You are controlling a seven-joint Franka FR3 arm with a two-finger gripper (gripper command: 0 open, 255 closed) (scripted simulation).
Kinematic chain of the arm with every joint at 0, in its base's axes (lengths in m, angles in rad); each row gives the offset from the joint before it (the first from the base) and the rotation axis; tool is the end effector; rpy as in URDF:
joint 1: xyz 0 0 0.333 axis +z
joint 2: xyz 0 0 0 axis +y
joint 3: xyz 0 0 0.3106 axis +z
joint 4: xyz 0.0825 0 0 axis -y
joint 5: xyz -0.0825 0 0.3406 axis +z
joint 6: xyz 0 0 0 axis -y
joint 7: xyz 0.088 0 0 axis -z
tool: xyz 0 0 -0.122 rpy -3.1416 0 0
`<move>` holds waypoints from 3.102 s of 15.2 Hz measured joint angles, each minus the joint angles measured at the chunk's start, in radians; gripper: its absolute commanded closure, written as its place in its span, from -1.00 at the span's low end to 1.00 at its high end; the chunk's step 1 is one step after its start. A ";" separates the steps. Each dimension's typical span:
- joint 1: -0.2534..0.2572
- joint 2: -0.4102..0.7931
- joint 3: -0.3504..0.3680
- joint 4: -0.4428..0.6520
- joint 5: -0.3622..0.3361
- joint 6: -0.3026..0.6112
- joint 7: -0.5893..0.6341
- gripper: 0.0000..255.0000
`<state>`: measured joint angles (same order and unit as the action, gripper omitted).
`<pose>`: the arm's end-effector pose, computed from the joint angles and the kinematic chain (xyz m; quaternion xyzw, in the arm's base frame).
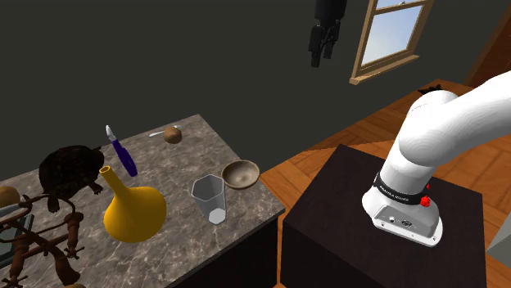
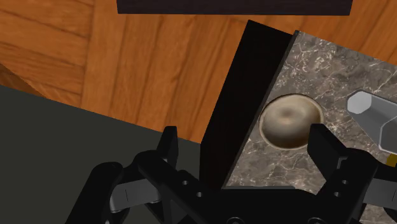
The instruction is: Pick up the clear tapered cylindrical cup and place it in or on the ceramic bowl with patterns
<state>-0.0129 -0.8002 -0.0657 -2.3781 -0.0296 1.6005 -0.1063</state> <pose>0.2655 -0.0302 0.5680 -0.9996 -0.0238 -0.0114 0.0078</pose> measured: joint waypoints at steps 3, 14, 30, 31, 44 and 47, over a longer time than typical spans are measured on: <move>0.009 0.011 0.014 -0.022 0.013 0.033 0.014 -1.00; 0.098 0.182 0.142 -0.148 0.124 0.341 0.121 -1.00; 0.202 0.681 0.332 -0.066 0.176 0.792 0.286 -1.00; 0.206 0.726 0.342 -0.038 0.164 0.812 0.304 -1.00; 0.274 1.053 0.367 0.106 0.043 1.002 0.440 -1.00; 0.280 1.081 0.362 0.109 0.031 1.026 0.449 -1.00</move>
<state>0.2668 0.2805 0.2962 -2.2692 0.0010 2.6265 0.3422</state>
